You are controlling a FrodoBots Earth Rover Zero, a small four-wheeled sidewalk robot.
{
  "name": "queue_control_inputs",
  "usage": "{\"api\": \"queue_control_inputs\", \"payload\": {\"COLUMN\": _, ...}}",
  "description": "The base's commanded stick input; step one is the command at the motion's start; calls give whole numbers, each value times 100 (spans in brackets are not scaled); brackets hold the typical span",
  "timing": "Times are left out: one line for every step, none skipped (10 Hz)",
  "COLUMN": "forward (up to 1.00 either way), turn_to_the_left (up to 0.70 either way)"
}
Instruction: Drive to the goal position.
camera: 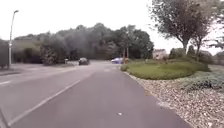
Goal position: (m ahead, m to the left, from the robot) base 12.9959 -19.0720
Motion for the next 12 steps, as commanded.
{"api": "queue_control_inputs", "payload": {"forward": 100, "turn_to_the_left": 0}}
{"api": "queue_control_inputs", "payload": {"forward": 100, "turn_to_the_left": 0}}
{"api": "queue_control_inputs", "payload": {"forward": 100, "turn_to_the_left": 0}}
{"api": "queue_control_inputs", "payload": {"forward": 100, "turn_to_the_left": 0}}
{"api": "queue_control_inputs", "payload": {"forward": 100, "turn_to_the_left": 0}}
{"api": "queue_control_inputs", "payload": {"forward": 100, "turn_to_the_left": 0}}
{"api": "queue_control_inputs", "payload": {"forward": 100, "turn_to_the_left": 0}}
{"api": "queue_control_inputs", "payload": {"forward": 100, "turn_to_the_left": 0}}
{"api": "queue_control_inputs", "payload": {"forward": 100, "turn_to_the_left": 0}}
{"api": "queue_control_inputs", "payload": {"forward": 100, "turn_to_the_left": 0}}
{"api": "queue_control_inputs", "payload": {"forward": 100, "turn_to_the_left": 0}}
{"api": "queue_control_inputs", "payload": {"forward": 100, "turn_to_the_left": 0}}
